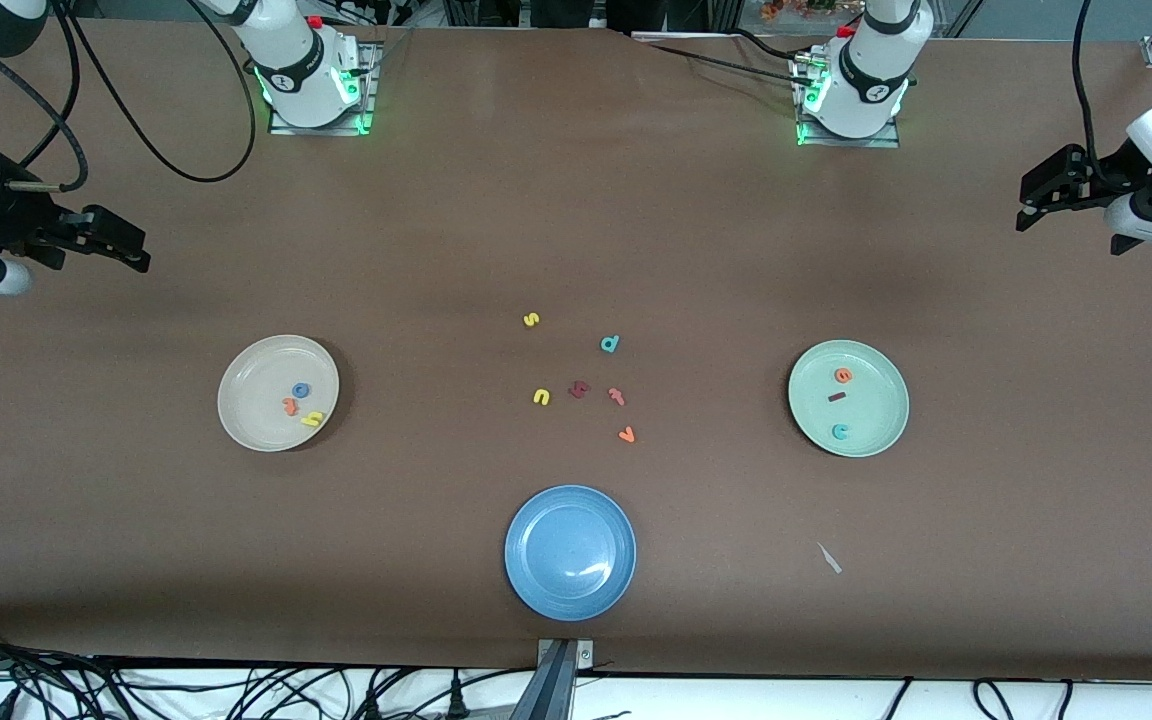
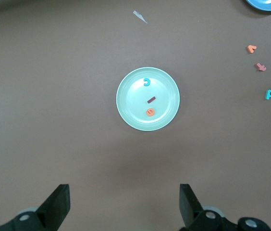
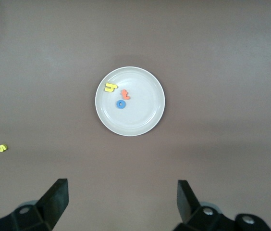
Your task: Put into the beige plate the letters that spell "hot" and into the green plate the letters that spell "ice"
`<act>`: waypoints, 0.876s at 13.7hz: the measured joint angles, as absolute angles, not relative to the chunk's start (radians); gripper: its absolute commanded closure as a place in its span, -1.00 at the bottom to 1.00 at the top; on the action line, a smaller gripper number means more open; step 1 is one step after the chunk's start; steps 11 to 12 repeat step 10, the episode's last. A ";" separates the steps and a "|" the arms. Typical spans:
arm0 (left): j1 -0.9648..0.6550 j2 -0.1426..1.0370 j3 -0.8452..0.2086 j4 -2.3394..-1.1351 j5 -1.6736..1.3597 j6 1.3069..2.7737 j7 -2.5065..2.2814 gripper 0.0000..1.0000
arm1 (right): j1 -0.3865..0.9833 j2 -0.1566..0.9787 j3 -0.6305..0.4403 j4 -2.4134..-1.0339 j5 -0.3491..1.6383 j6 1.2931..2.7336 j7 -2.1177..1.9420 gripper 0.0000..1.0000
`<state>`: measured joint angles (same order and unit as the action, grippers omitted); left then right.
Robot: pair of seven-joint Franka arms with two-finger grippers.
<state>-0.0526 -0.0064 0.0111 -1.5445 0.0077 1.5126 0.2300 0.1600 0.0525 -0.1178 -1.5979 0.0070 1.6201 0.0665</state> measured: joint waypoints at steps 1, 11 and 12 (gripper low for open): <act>-0.052 -0.006 0.011 -1.543 0.008 1.512 0.228 -0.99 | 0.160 0.055 -0.118 -1.598 0.007 1.620 0.065 -1.00; -0.052 -0.006 0.013 -1.542 -0.002 1.470 0.096 -1.00 | 0.160 0.056 -0.118 -1.598 0.007 1.620 0.060 -1.00; -0.052 -0.006 0.013 -1.542 -0.002 1.470 0.096 -1.00 | 0.160 0.056 -0.118 -1.598 0.007 1.620 0.060 -1.00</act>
